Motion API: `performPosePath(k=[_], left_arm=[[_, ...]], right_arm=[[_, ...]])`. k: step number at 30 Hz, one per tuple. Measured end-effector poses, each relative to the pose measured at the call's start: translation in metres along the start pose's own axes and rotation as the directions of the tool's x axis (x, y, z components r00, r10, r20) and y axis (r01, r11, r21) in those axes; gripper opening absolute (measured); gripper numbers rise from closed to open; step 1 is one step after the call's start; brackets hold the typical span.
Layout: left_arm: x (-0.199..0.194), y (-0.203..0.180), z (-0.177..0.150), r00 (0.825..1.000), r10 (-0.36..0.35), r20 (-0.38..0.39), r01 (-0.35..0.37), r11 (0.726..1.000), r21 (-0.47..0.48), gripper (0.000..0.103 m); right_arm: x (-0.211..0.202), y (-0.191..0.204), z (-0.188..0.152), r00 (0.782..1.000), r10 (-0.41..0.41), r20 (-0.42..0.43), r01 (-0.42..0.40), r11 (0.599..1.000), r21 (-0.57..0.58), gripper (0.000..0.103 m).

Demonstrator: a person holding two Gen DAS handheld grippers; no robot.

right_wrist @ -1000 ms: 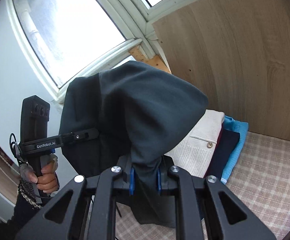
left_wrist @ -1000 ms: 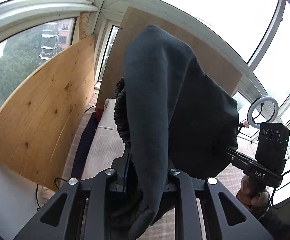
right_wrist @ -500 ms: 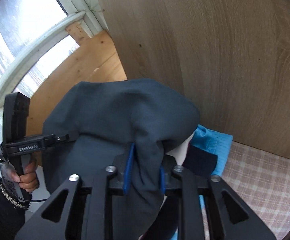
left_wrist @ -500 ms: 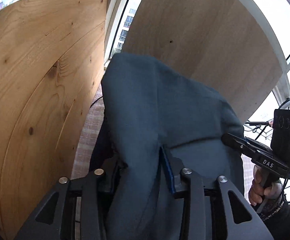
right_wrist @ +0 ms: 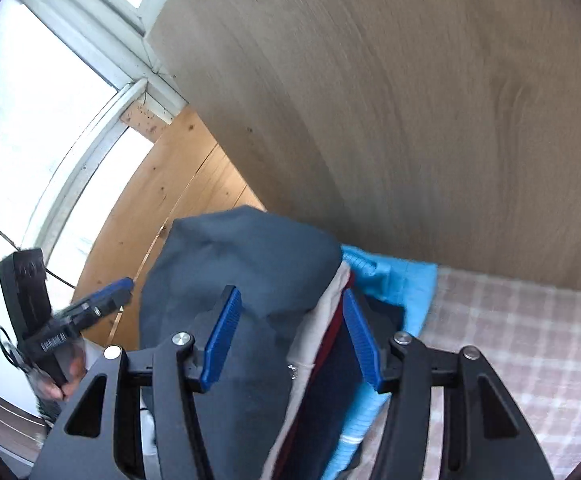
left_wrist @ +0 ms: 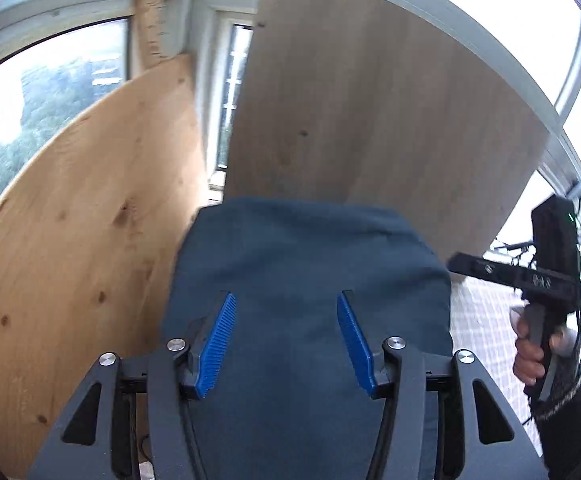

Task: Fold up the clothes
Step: 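Lower the trousers onto the top of the stack and open both tools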

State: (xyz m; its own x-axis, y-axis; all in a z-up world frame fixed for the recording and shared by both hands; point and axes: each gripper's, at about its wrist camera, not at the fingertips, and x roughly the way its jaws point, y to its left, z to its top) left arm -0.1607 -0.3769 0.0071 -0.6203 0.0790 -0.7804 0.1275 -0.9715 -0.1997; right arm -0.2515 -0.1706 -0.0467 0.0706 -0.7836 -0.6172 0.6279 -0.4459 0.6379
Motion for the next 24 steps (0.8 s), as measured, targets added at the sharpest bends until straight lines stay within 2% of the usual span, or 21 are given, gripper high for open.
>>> performPosePath(k=[1, 2, 4, 6, 8, 12, 13, 14, 16, 17, 19, 22, 24], left_arm=[[0.000, -0.012, -0.003, 1.000, -0.015, -0.007, 0.015, 0.999, 0.037, 0.051], [0.011, -0.022, -0.004, 0.999, 0.005, -0.036, -0.003, 0.998, 0.064, 0.051], [0.033, -0.019, -0.007, 0.996, 0.014, -0.089, -0.010, 0.999, 0.048, 0.049], [0.050, -0.014, -0.008, 0.992, 0.016, -0.124, -0.013, 1.000, 0.023, 0.049], [0.054, -0.007, -0.007, 0.992, 0.013, -0.126, -0.011, 1.000, 0.012, 0.050], [0.059, 0.001, -0.004, 0.992, -0.001, -0.129, 0.003, 1.000, 0.013, 0.052], [0.059, 0.003, -0.004, 0.991, -0.002, -0.131, 0.005, 1.000, 0.019, 0.052], [0.059, 0.004, -0.004, 0.991, -0.002, -0.134, 0.006, 1.000, 0.031, 0.052], [0.058, 0.001, 0.003, 0.991, 0.003, -0.133, 0.002, 0.999, 0.038, 0.052], [0.050, 0.000, 0.002, 0.991, 0.006, -0.131, 0.000, 0.999, 0.041, 0.052], [0.044, 0.005, 0.007, 0.994, 0.004, -0.106, 0.000, 0.999, 0.032, 0.052], [0.043, 0.011, 0.016, 0.997, 0.002, -0.073, -0.002, 1.000, 0.003, 0.052], [0.057, 0.017, 0.024, 0.996, 0.028, -0.085, -0.028, 1.000, -0.007, 0.053]], right_arm=[[0.012, -0.009, 0.000, 0.998, 0.051, -0.045, -0.048, 0.997, 0.052, 0.053], [0.023, -0.014, -0.001, 0.995, 0.060, -0.074, -0.053, 0.995, 0.085, 0.053], [0.031, -0.017, 0.002, 0.995, 0.079, -0.056, -0.073, 0.993, 0.094, 0.053], [0.038, -0.021, 0.005, 0.995, 0.098, -0.034, -0.094, 0.991, 0.099, 0.039], [0.032, -0.019, 0.004, 0.999, 0.037, -0.014, -0.036, 0.997, 0.064, 0.027], [0.019, -0.017, 0.003, 0.995, -0.090, 0.031, 0.090, 0.996, -0.006, 0.025], [0.016, -0.016, 0.003, 0.992, -0.121, 0.044, 0.122, 0.992, -0.023, 0.029], [0.012, -0.015, 0.002, 0.987, -0.152, 0.057, 0.154, 0.987, -0.039, 0.040], [0.006, -0.014, 0.002, 0.974, -0.212, 0.085, 0.218, 0.973, -0.070, 0.055], [0.002, -0.013, 0.001, 0.965, -0.241, 0.099, 0.250, 0.965, -0.085, 0.056], [-0.025, -0.018, 0.003, 0.955, -0.236, 0.181, 0.243, 0.970, -0.016, 0.056], [-0.011, 0.009, 0.001, 0.969, -0.196, 0.153, 0.215, 0.970, -0.116, 0.057], [0.000, 0.027, -0.001, 0.977, -0.171, 0.129, 0.193, 0.963, -0.186, 0.064]])
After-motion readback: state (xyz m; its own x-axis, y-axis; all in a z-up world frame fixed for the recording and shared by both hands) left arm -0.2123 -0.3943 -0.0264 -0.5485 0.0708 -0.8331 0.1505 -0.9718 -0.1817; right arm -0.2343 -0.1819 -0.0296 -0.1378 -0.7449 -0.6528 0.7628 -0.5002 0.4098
